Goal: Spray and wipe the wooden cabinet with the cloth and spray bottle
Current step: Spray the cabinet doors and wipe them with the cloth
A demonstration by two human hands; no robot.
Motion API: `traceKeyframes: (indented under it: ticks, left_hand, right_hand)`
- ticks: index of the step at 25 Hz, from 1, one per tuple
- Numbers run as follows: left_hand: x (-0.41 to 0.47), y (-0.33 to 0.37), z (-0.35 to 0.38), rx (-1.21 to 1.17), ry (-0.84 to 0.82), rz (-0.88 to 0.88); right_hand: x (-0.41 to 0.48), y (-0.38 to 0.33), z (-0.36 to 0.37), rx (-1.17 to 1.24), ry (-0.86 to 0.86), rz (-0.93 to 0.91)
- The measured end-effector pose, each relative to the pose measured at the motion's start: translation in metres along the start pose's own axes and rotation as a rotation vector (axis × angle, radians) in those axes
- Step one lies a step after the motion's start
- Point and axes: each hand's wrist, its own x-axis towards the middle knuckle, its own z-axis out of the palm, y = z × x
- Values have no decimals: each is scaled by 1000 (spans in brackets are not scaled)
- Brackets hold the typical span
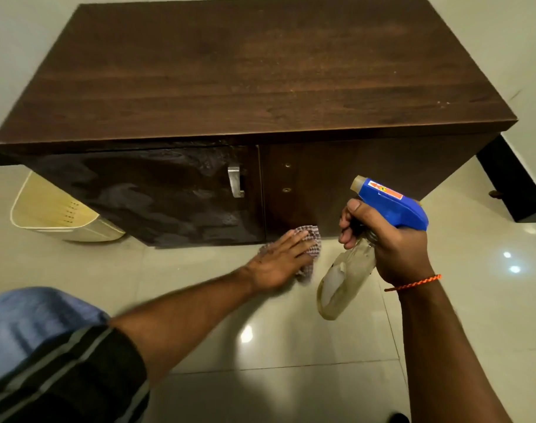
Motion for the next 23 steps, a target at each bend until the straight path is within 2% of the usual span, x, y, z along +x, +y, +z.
traceKeyframes:
  ticks: [2,4,6,8,11,15,17,19,23]
  left_hand:
    - [-22,38,-31,-711,144,-359]
    - [-50,65,-58,-1473,216,-763]
    - [-80,69,-73,-1938,273,-1033]
    - [-112,57,-97,-2174,411,-1210]
    - [-155,35,-132,-2341,827,-1135]
    - [-200,10,-161,-2336,1242,-828]
    - [-221,0,-163,-2261,1411,-735]
    - [-234,-8,-164,-2195,1554,-715]
    - [-244,-20,-160,-2125,1773,-820]
  right_hand:
    - [1,-7,19,-13,-18,-6]
    - [0,-11,37,-37,-53,7]
    - [-3,-14,54,-44,-72,14]
    - [-7,-18,71,-30,-48,17]
    - [-12,-18,95,-41,18,9]
    - [-11,-14,112,-41,81,7]
    - [-9,-13,112,-55,93,6]
    - [-8,-12,111,-82,107,9]
    - [-8,-6,111,-84,111,54]
